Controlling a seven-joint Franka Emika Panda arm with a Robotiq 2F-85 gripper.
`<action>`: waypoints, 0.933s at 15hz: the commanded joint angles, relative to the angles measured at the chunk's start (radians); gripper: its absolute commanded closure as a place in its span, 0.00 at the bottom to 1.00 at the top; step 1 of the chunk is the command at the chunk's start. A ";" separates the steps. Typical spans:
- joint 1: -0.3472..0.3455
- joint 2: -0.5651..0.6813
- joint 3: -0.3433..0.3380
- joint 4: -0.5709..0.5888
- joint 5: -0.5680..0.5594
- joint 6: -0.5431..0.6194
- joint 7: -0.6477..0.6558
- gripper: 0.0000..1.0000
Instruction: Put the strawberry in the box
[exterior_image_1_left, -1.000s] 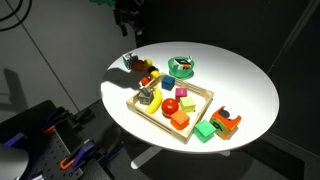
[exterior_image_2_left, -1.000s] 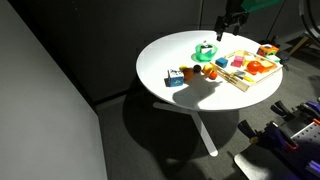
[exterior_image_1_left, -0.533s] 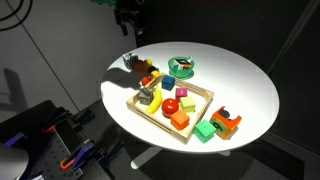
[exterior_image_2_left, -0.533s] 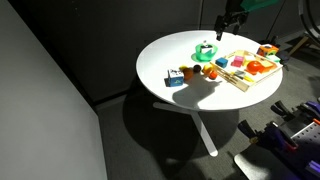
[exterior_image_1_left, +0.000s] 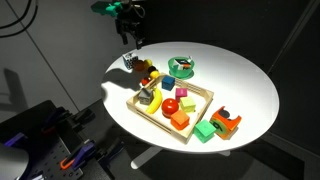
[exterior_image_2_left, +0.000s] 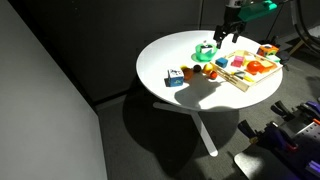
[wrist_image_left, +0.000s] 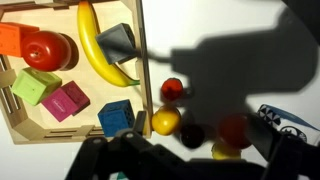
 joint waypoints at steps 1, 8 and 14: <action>0.015 0.047 -0.017 -0.001 -0.023 0.046 -0.009 0.00; 0.032 0.164 -0.033 0.006 -0.033 0.164 -0.003 0.00; 0.052 0.263 -0.070 0.031 -0.064 0.243 0.006 0.00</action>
